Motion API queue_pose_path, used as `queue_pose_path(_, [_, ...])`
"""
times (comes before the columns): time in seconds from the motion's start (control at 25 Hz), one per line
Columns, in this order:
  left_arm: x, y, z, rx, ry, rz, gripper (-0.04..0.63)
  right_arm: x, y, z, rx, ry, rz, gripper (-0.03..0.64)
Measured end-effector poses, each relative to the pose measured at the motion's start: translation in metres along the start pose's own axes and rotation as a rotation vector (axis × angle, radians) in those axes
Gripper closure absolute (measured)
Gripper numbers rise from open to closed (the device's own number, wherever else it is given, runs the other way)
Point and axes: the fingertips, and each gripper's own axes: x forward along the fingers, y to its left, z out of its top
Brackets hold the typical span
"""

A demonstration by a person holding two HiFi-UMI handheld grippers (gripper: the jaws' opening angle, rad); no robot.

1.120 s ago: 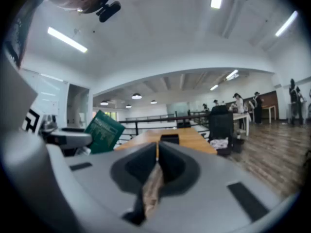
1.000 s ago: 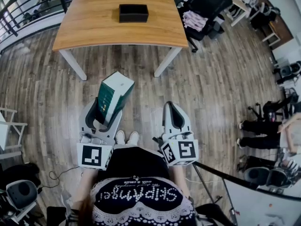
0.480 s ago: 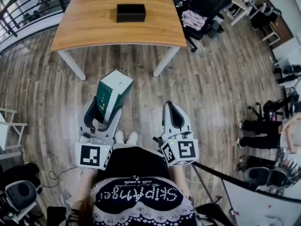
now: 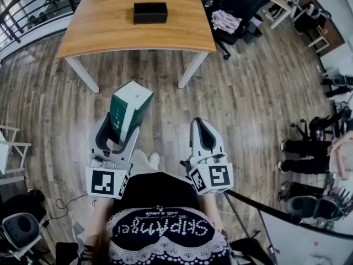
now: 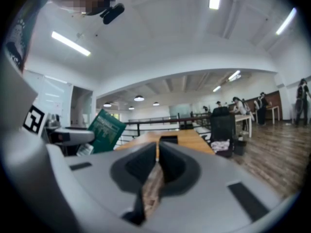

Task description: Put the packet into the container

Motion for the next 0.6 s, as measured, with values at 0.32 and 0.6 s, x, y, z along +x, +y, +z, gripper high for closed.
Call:
queue_pose_path(0.32, [0.007,-0.009,0.001,0.024,-0.019,-0.007,0.255,-0.006,-0.017,-0.002,0.016,-0.010,-0.016,0.577])
queue_pose_path(0.6, [0.030,-0.007,0.003,0.011,-0.021,-0.023,0.255,0.007,-0.029,-0.005,0.039,0.002,-0.033,0.577])
